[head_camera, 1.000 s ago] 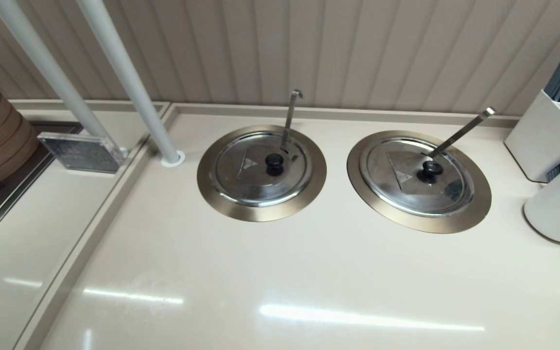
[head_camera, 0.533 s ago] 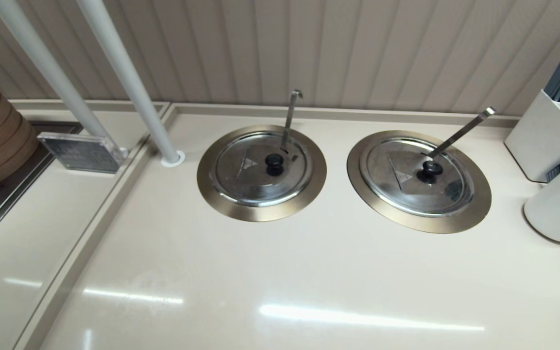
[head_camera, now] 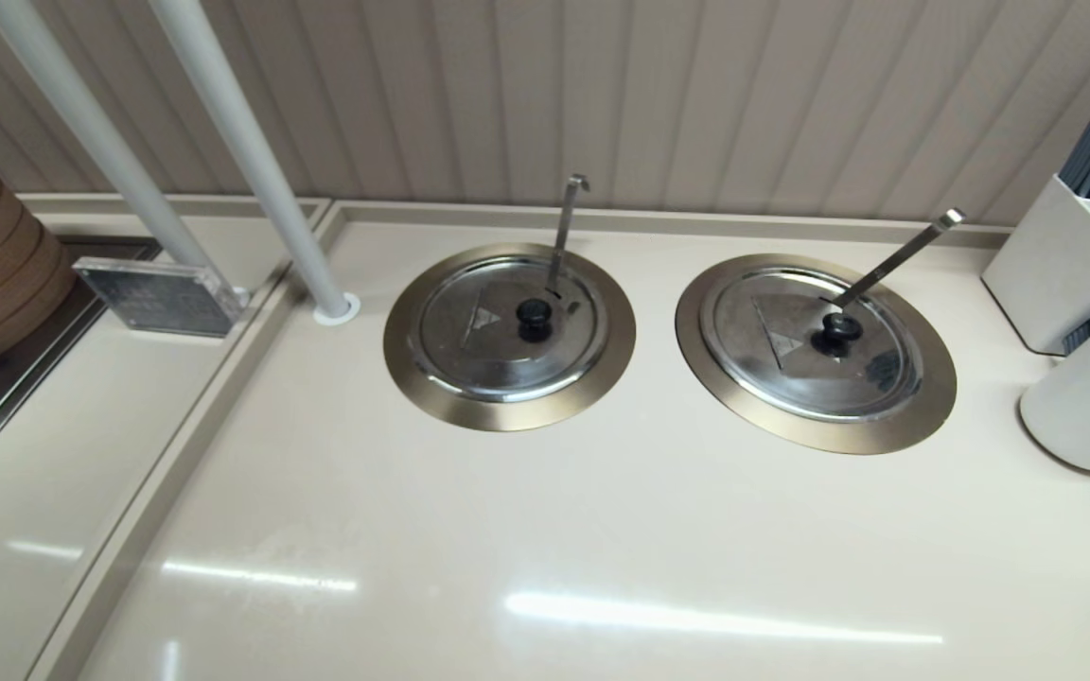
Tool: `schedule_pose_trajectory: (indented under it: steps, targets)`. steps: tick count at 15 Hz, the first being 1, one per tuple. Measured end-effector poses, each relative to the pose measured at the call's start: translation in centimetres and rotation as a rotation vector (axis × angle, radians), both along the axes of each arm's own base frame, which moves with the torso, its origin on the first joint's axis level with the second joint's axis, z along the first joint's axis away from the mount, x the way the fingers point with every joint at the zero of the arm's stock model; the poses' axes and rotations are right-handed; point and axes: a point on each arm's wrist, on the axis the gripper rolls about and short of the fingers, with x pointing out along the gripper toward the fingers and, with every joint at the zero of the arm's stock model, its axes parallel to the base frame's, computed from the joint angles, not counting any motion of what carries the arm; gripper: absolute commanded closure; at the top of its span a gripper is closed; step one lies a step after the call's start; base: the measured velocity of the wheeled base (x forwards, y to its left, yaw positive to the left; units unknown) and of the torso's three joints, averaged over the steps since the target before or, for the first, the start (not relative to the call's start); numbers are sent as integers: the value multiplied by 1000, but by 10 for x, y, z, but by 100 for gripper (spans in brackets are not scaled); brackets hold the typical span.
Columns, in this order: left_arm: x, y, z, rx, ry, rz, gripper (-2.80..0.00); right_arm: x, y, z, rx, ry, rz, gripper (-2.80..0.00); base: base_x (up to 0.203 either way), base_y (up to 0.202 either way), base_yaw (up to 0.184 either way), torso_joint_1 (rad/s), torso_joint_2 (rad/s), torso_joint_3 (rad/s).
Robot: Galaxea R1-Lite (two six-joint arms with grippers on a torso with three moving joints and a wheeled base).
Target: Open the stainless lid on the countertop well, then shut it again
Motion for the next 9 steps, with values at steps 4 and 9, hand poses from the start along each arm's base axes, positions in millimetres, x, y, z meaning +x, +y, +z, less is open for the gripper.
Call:
schedule_pose_trajectory:
  steps: [4, 9]
  targets:
    - [0, 0, 0, -4, 0, 0, 0, 0, 0, 0, -1, 0, 0, 0, 0, 0, 0, 0, 0, 0]
    - [0, 0, 0, -5, 0, 1, 0, 0, 0, 0, -1, 0, 0, 0, 0, 0, 0, 0, 0, 0]
